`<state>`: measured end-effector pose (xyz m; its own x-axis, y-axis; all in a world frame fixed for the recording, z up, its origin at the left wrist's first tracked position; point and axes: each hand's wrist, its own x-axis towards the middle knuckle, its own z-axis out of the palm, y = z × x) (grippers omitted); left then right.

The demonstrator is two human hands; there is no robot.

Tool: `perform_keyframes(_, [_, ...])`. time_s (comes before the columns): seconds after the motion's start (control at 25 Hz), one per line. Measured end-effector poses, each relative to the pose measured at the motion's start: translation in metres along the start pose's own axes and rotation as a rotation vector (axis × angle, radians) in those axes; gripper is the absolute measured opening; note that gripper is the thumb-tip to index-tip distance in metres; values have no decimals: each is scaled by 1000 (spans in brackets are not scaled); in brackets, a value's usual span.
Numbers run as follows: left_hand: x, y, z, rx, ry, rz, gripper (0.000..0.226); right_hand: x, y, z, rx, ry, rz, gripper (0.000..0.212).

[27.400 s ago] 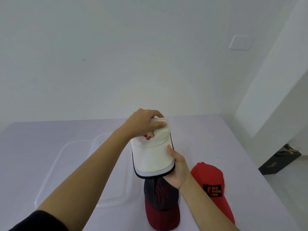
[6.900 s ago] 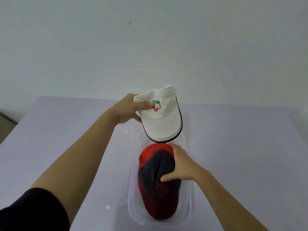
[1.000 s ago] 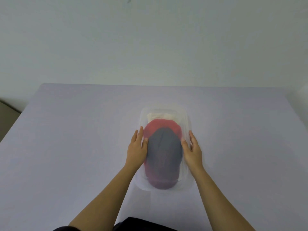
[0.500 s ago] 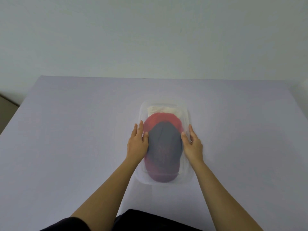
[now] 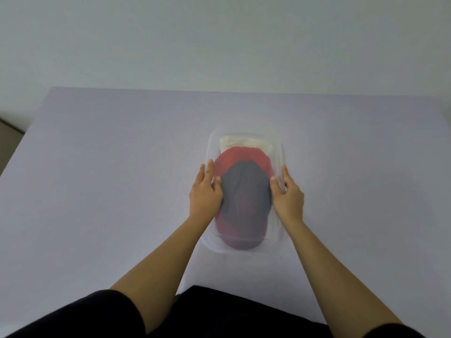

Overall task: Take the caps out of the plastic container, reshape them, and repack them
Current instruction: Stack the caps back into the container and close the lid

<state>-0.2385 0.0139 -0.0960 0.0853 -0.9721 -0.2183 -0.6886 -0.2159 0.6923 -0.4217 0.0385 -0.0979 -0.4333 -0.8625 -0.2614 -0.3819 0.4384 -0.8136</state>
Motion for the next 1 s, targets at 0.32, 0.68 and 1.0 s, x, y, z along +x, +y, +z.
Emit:
perform_keyframes(0.32, [2,5,-5,-4,-48,11,54,-1,-3,1,-21,76,-51,61])
perform_keyframes(0.68, [-71,-8,-8,-416,-66,-336,67,-71,32,-10,103,-161,195,76])
perform_keyframes(1.0, [46,60,1,-382,-87,-200,66,58,-17,-27,119,-90,113,72])
